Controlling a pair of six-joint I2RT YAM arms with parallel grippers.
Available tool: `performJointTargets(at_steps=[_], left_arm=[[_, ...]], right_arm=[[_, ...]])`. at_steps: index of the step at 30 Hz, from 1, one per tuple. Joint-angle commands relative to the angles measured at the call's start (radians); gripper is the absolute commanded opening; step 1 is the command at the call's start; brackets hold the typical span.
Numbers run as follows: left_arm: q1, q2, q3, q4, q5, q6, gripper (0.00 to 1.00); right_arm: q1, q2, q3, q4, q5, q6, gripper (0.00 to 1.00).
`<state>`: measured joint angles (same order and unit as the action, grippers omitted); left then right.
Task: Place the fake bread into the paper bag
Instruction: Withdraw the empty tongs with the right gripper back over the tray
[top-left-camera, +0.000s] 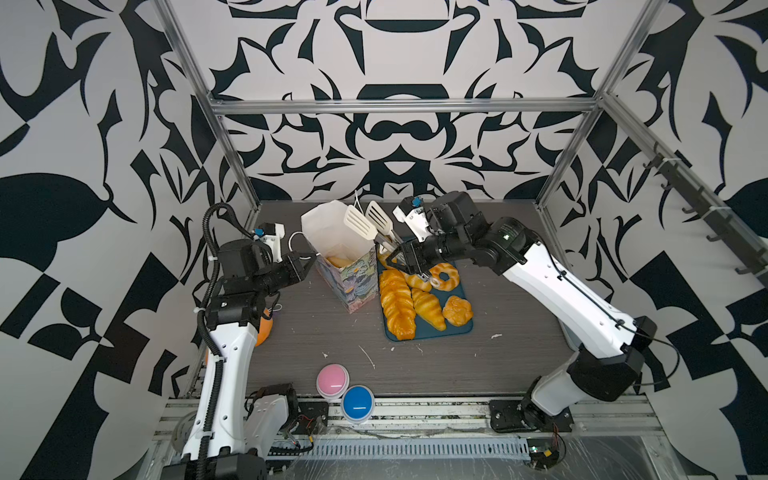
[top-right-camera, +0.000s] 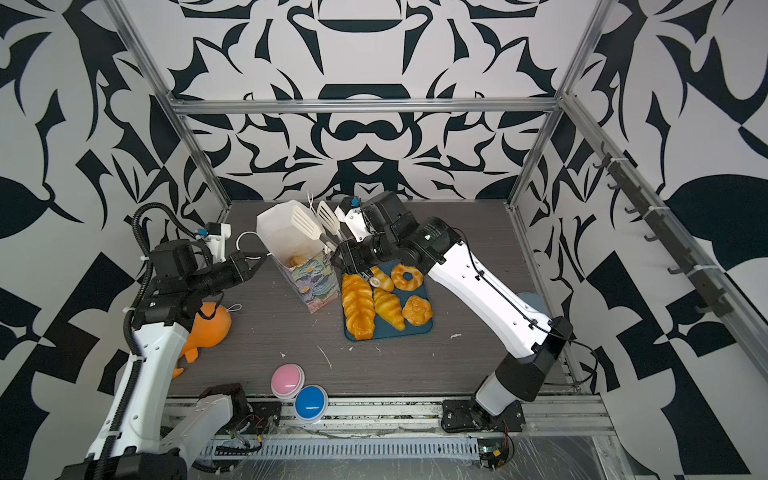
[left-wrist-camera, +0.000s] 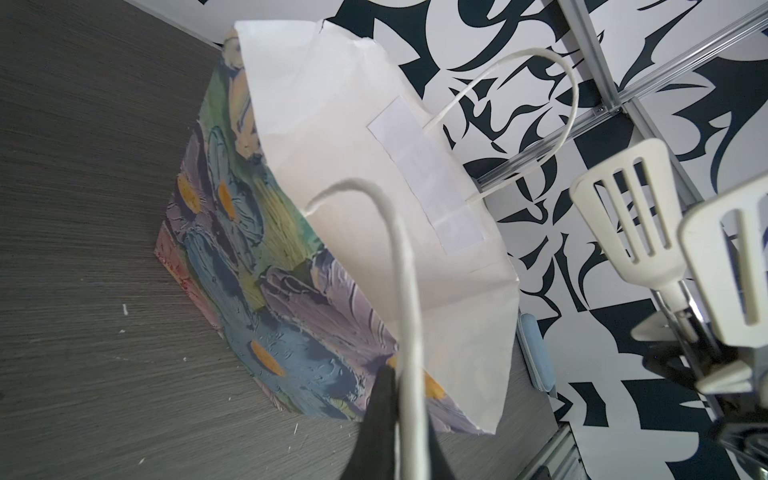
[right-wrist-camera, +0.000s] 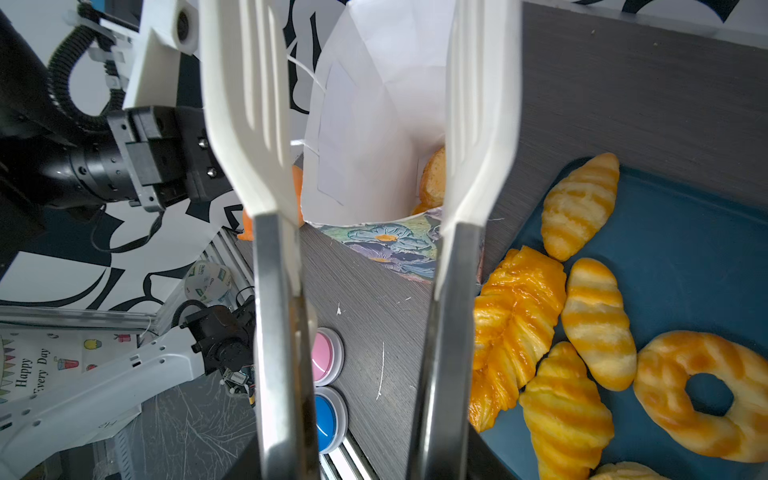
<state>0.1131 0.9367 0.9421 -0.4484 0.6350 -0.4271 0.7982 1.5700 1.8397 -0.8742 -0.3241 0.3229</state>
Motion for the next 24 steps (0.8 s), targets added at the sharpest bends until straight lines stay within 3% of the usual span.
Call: performJointTargets(at_steps=[1,11,24], left_arm=[[0.004,-0.006,-0.007,0.009,0.019,-0.01,0.0],[0.003,-0.009,-0.01,0.016,0.019,-0.014,0.0],[0.004,-0.005,-0.002,0.014,0.011,-0.013,0.0]], right_arm=[[0.002,-0.049,0.052,0.009,0.022,-0.029,0.5],[-0.06,-0.107,0.024,-0.032,0.077,-0.04,0.49],[-0.263,-0.119,-0.067,-0.004,0.026,0.021,0.48]])
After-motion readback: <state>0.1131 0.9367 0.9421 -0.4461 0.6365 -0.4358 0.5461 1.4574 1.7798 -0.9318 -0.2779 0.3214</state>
